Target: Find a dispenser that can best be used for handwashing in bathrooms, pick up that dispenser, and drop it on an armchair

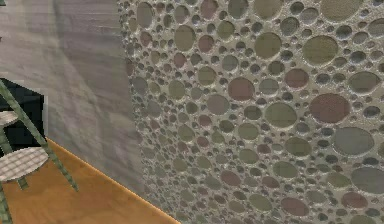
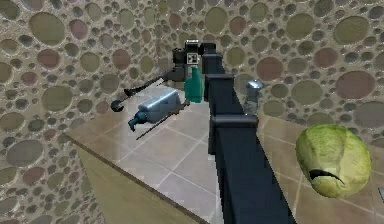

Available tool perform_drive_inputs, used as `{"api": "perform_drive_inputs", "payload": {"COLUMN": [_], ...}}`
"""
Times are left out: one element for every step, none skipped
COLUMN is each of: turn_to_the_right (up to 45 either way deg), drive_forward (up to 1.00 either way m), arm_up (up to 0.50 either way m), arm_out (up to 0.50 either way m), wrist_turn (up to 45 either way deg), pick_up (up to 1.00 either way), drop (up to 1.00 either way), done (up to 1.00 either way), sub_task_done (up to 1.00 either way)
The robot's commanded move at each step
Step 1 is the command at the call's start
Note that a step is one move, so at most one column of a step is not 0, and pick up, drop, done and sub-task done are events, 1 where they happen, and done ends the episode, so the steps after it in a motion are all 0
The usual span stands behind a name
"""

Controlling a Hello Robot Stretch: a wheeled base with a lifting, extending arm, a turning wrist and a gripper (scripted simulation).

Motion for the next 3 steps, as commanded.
{"api": "perform_drive_inputs", "payload": {"turn_to_the_right": [0.0,0.0,0.0], "drive_forward": [0.0,0.0,0.0], "arm_up": [0.0,-0.1,0.0], "arm_out": [0.0,0.0,0.0], "wrist_turn": [21.0,0.0,0.0], "pick_up": [0.0,0.0,1.0], "drop": [0.0,0.0,0.0], "done": [0.0,0.0,0.0], "sub_task_done": [0.0,0.0,0.0]}}
